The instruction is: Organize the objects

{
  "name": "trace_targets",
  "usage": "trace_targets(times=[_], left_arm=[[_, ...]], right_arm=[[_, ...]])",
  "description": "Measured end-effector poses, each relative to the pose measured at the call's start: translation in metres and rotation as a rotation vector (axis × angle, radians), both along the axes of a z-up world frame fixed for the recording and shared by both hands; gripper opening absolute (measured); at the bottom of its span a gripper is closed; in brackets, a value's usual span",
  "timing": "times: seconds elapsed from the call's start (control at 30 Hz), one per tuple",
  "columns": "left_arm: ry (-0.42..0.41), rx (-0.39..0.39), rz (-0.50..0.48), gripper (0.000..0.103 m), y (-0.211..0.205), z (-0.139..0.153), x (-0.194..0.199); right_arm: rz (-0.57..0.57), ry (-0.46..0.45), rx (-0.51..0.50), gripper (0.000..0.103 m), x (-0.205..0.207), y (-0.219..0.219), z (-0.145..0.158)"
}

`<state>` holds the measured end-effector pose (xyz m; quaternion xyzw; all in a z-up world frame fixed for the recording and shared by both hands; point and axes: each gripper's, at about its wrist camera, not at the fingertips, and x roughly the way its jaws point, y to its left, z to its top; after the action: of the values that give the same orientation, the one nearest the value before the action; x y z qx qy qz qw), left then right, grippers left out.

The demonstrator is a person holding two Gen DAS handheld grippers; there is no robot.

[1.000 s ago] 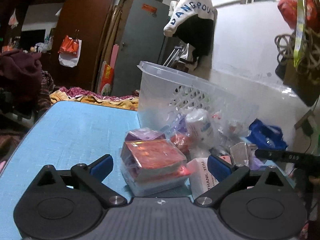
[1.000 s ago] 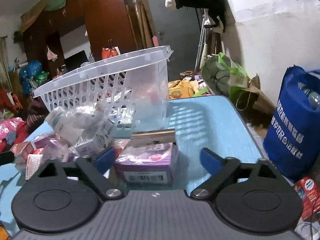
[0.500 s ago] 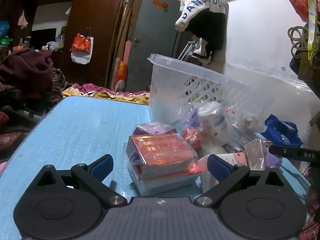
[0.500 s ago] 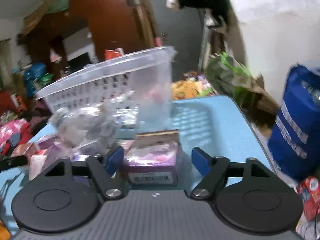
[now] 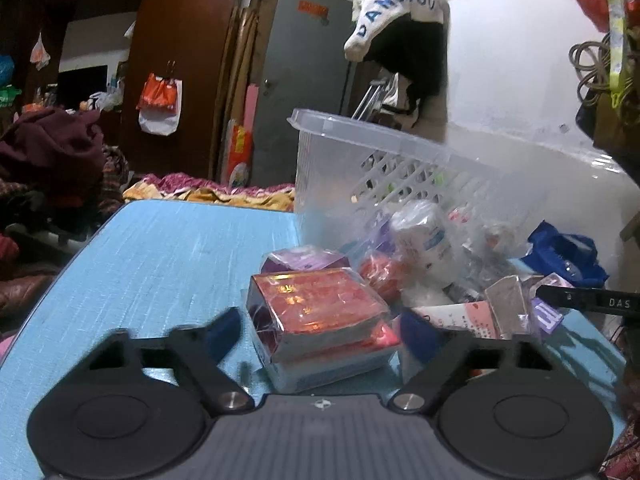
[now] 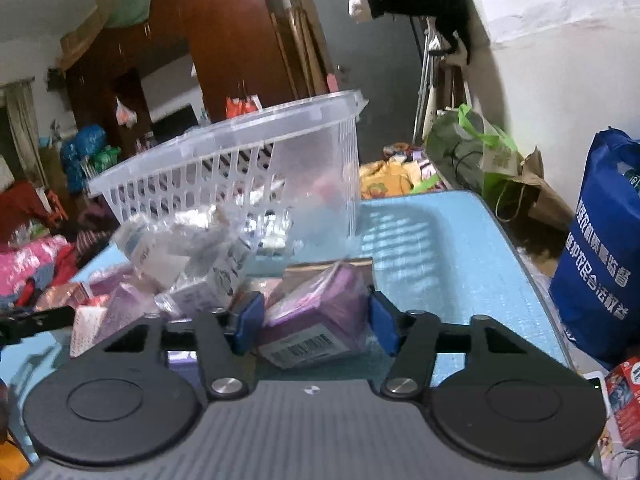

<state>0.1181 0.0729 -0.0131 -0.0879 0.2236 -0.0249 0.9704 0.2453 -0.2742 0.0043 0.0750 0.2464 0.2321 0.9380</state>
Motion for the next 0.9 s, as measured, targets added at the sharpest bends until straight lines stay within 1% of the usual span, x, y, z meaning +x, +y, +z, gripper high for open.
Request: trace_targets(times=[0.07,0.33,0.43,0.6,0.67,0.73,0.8,0.9], left_arm=[[-0.024,-0.016,-0.010,0.074,0.002,0.000,-0.003],[-0.129,-0.081,-0.044,0.074,0.010,-0.001,-0.014],[-0.147,-0.111,-0.050,0.074,0.014,-0.003,-0.016],[-0.189,-0.116,-0.070,0.074,0.012,0.000,-0.019],[-0.206,-0.135,-0.075,0.074,0.013,0.002,-0.022],[-0.225,-0.170,-0.101,0.074,0.016,0.009,-0.023],[-0.250,-0.167,-0.106,0.074,0.015,0.022,-0.023],[-0.284,-0.169,-0.139,0.074,0.014,0.055,-0.009]], right_arm=[[-0.005,-0.014,0.024,0.060,-0.003,-0.003,0.000],[-0.039,-0.086,0.062,0.059,-0.013,-0.009,0.004],[-0.049,-0.104,0.066,0.059,-0.015,-0.009,0.005],[-0.052,-0.121,0.091,0.059,-0.019,-0.014,0.008],[-0.057,-0.129,0.107,0.059,-0.024,-0.018,0.011],[-0.065,-0.165,0.114,0.059,-0.035,-0.021,0.021],[-0.065,-0.208,0.118,0.059,-0.044,-0.021,0.039],[-0.051,-0.276,0.107,0.059,-0.047,-0.010,0.078]])
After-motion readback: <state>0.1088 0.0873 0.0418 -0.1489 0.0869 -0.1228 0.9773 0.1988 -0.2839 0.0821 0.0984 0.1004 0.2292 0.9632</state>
